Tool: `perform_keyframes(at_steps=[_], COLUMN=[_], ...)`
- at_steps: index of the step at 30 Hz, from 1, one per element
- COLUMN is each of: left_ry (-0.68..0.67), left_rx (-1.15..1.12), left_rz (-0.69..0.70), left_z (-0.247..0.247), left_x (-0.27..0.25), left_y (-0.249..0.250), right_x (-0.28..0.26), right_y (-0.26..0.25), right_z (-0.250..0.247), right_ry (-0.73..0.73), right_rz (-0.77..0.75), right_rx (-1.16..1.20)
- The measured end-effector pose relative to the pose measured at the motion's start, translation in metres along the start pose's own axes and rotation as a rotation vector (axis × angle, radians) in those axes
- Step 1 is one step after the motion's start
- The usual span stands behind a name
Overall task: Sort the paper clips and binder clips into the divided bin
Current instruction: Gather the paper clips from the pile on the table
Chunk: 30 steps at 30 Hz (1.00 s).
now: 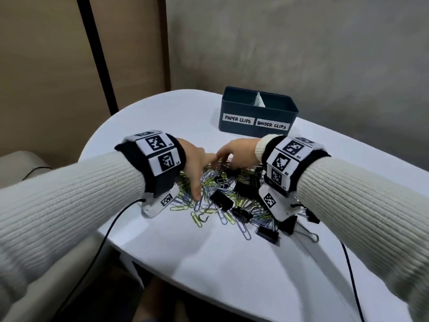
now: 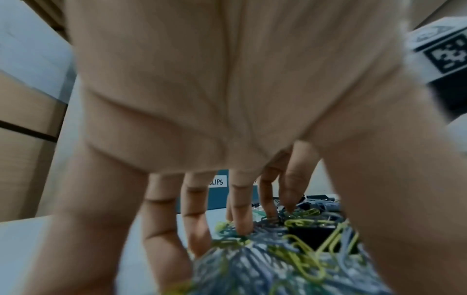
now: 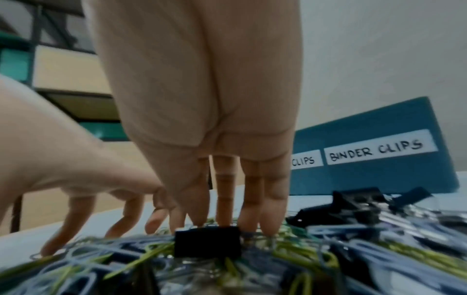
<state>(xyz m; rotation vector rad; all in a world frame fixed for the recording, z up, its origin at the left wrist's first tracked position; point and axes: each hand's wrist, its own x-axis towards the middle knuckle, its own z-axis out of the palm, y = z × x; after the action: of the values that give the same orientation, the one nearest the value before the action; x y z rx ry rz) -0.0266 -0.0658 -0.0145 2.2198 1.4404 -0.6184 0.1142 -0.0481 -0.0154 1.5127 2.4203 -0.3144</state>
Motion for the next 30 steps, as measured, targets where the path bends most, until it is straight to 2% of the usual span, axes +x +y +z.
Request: perform_keyframes(at_steps=[4, 6, 8, 10, 12, 16, 20, 23, 25, 30], left_ry=[-0.008, -0.011, -0.069, -0.159, -0.183, -0.066, -0.004, 0.059, 0.1, 0.116], left_rx=[-0.182, -0.099, -0.011, -0.053, -0.073, -0.134, -0.283, -0.15, -0.083, -0.14], left_rz=[0.002, -0.046, -0.11, -0.134, -0.117, -0.061, -0.095, -0.128, -0.13, -0.123], left_z=[0.002, -0.001, -0.001, 0.006, 0.014, 0.019, 0.018, 0.02, 0.023, 0.02], left_x=[-0.011, -0.022, -0.029, -0.029, -0.026, -0.016, -0.016, -0.019, -0.017, -0.01], left_y=[-0.012, -0.021, -0.029, -0.032, -0.029, -0.022, -0.03, -0.028, -0.024, -0.014], right_x=[-0.003, -0.007, -0.009, -0.006, 0.0, 0.004, 0.004, 0.005, 0.005, 0.006], right_y=[-0.005, 0.0, 0.002, 0.0, -0.009, -0.031, -0.038, -0.04, -0.045, -0.055], right_z=[-0.006, -0.01, -0.013, -0.013, -0.011, -0.01, -0.016, -0.016, -0.012, -0.003], right_ry=[-0.084, -0.105, -0.075, -0.038, -0.049, -0.124, -0.196, -0.152, -0.191, -0.152], right_rz=[-0.018, 0.028, 0.07, 0.092, 0.092, -0.047, -0.035, 0.023, 0.024, -0.097], right_rx=[-0.043, -0.096, -0.139, -0.169, -0.169, -0.172, -0.042, 0.014, 0.009, 0.029])
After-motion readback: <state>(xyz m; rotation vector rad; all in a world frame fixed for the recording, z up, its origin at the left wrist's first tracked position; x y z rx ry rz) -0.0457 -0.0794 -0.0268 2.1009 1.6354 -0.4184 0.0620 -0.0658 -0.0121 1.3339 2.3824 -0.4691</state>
